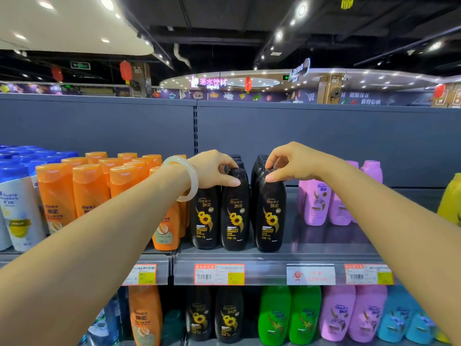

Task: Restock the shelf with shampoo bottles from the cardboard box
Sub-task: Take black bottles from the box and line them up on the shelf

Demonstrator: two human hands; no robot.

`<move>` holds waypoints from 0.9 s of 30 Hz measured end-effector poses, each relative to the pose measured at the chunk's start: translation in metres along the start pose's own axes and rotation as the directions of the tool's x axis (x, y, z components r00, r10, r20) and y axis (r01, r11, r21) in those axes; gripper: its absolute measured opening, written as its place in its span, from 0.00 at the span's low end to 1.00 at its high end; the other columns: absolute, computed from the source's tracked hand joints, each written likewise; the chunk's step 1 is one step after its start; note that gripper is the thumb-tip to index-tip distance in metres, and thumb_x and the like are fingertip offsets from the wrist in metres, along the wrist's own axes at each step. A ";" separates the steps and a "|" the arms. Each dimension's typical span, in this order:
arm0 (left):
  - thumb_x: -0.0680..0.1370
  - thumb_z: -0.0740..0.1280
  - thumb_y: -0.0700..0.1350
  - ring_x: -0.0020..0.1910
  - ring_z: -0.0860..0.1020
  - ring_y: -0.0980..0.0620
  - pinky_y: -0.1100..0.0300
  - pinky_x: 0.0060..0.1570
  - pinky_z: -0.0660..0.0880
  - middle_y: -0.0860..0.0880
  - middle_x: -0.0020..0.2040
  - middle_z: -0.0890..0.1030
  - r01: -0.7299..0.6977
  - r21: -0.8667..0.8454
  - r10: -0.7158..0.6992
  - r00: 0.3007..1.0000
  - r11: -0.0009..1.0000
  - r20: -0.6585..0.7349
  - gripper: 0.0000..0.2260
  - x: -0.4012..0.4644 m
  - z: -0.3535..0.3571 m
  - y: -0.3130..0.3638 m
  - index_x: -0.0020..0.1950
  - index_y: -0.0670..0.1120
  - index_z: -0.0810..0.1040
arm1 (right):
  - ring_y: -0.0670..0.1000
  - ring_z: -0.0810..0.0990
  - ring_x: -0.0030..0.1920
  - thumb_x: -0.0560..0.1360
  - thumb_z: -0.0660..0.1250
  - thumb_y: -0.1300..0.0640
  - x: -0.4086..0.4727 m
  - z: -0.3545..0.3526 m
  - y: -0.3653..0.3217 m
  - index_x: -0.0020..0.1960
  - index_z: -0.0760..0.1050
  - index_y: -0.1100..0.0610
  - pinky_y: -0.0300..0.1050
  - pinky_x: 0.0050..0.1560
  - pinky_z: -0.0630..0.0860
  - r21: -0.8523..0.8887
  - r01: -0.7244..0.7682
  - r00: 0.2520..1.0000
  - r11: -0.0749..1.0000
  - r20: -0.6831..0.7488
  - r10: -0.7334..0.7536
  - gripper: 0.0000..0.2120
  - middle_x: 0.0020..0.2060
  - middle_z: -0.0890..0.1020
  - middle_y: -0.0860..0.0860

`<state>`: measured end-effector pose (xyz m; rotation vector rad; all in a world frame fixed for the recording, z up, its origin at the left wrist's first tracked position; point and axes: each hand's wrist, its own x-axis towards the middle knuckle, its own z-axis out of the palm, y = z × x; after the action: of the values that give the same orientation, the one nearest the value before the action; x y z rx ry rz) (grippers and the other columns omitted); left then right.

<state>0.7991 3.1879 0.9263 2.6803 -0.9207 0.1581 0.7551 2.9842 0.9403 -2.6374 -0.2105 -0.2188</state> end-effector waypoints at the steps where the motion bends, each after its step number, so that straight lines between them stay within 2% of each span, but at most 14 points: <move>1: 0.77 0.63 0.54 0.52 0.73 0.53 0.61 0.52 0.68 0.47 0.60 0.77 -0.001 -0.002 0.001 1.000 1.000 -0.002 0.22 0.000 0.000 0.000 0.70 0.51 0.68 | 0.53 0.80 0.42 0.70 0.73 0.56 0.000 0.000 -0.001 0.52 0.77 0.57 0.50 0.54 0.79 0.011 0.002 1.000 1.000 0.003 -0.002 0.12 0.39 0.79 0.50; 8: 0.77 0.64 0.54 0.52 0.73 0.53 0.60 0.52 0.68 0.47 0.60 0.77 -0.009 -0.024 0.008 1.000 1.000 -0.014 0.23 0.001 0.002 -0.002 0.70 0.51 0.68 | 0.54 0.80 0.45 0.71 0.72 0.57 -0.002 0.002 -0.002 0.52 0.76 0.57 0.54 0.57 0.78 0.027 0.002 1.000 1.000 0.003 -0.002 0.12 0.40 0.78 0.50; 11: 0.76 0.65 0.54 0.60 0.75 0.49 0.58 0.58 0.70 0.48 0.63 0.76 -0.011 -0.029 0.010 0.999 1.000 -0.032 0.24 -0.001 0.002 -0.002 0.71 0.50 0.67 | 0.55 0.80 0.46 0.71 0.72 0.57 -0.005 0.003 -0.003 0.54 0.76 0.57 0.53 0.57 0.78 0.016 0.001 1.000 1.000 -0.009 -0.001 0.13 0.40 0.78 0.50; 14: 0.75 0.67 0.54 0.63 0.75 0.48 0.55 0.63 0.70 0.48 0.64 0.77 -0.030 -0.058 0.023 0.993 0.998 -0.115 0.25 -0.008 -0.003 -0.006 0.70 0.49 0.69 | 0.56 0.81 0.47 0.70 0.72 0.55 -0.007 0.002 -0.002 0.54 0.76 0.58 0.53 0.56 0.79 0.022 -0.011 1.000 1.000 -0.010 0.012 0.14 0.41 0.79 0.50; 18: 0.75 0.66 0.53 0.60 0.76 0.50 0.60 0.58 0.71 0.48 0.61 0.78 -0.002 -0.068 -0.013 0.977 0.998 -0.212 0.21 -0.027 -0.019 -0.022 0.66 0.46 0.73 | 0.54 0.79 0.52 0.69 0.72 0.48 -0.010 -0.002 -0.001 0.56 0.76 0.54 0.48 0.57 0.75 -0.070 -0.048 0.999 0.996 0.006 0.048 0.19 0.48 0.79 0.50; 20: 0.76 0.66 0.52 0.59 0.77 0.50 0.61 0.56 0.71 0.47 0.60 0.79 0.036 -0.066 -0.053 0.961 0.997 -0.272 0.18 -0.041 -0.028 -0.035 0.63 0.45 0.75 | 0.52 0.78 0.52 0.68 0.71 0.45 -0.008 -0.001 -0.006 0.55 0.77 0.53 0.48 0.58 0.74 -0.121 -0.023 0.995 0.992 -0.103 0.011 0.19 0.49 0.79 0.50; 23: 0.78 0.64 0.51 0.57 0.77 0.50 0.62 0.52 0.71 0.47 0.57 0.80 0.121 -0.082 -0.143 0.917 0.989 -0.372 0.15 -0.062 -0.039 -0.060 0.59 0.44 0.78 | 0.51 0.78 0.49 0.71 0.69 0.47 -0.002 0.011 -0.029 0.51 0.78 0.54 0.46 0.54 0.74 -0.060 0.105 0.947 0.993 -0.300 -0.118 0.13 0.46 0.81 0.50; 25: 0.79 0.62 0.49 0.57 0.77 0.48 0.61 0.51 0.70 0.46 0.57 0.81 0.185 -0.090 -0.205 0.876 0.979 -0.436 0.14 -0.076 -0.045 -0.078 0.58 0.43 0.79 | 0.49 0.77 0.47 0.73 0.67 0.49 0.003 0.024 -0.051 0.50 0.78 0.54 0.42 0.50 0.71 -0.059 0.205 0.917 0.977 -0.339 -0.213 0.10 0.45 0.81 0.49; 27: 0.79 0.61 0.47 0.58 0.77 0.48 0.60 0.53 0.69 0.45 0.58 0.80 0.236 -0.089 -0.250 0.844 0.968 -0.474 0.13 -0.089 -0.048 -0.095 0.59 0.42 0.78 | 0.47 0.75 0.47 0.75 0.65 0.50 0.007 0.041 -0.072 0.52 0.78 0.54 0.40 0.49 0.68 -0.096 0.268 0.914 0.958 -0.289 -0.285 0.10 0.46 0.79 0.47</move>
<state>0.7875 3.3261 0.9310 2.5155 -0.4176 0.7139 0.7529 3.0675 0.9381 -2.5763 -0.4810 -0.7246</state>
